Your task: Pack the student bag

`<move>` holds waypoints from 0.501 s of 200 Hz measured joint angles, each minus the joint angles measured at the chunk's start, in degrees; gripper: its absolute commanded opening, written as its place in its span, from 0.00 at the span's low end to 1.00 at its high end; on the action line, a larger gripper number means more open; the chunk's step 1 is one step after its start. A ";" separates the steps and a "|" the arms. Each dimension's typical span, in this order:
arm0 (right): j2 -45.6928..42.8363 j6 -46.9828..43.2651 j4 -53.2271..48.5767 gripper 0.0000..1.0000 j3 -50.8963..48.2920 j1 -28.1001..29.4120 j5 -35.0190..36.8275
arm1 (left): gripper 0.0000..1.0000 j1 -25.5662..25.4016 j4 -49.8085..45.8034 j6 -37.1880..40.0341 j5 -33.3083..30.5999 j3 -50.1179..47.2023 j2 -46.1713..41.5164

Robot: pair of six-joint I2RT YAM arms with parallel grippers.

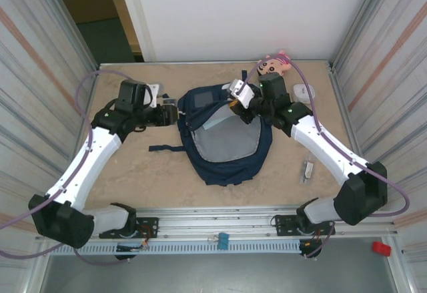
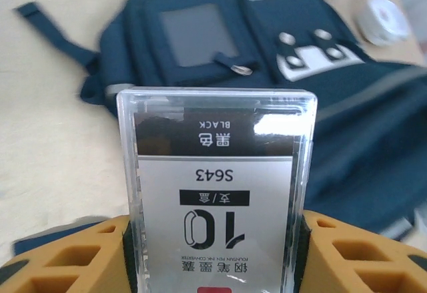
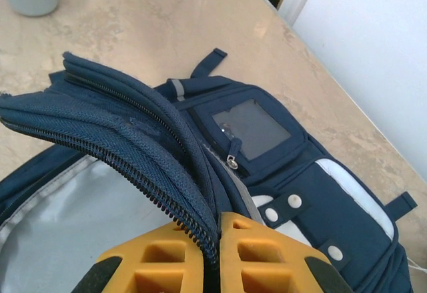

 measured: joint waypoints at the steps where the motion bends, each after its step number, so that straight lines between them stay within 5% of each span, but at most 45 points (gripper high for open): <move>1: 0.00 0.02 0.04 0.00 0.00 -0.04 -0.04 | 0.51 -0.11 0.00 0.11 0.17 0.00 -0.04; 50: 0.94 3.41 0.81 0.00 0.07 -2.38 -3.08 | 0.50 -10.86 -0.04 12.28 7.87 0.00 -2.75; 100: 1.36 4.48 0.72 0.00 1.05 -3.17 -5.03 | 0.48 -20.59 -1.75 27.02 8.44 3.32 0.72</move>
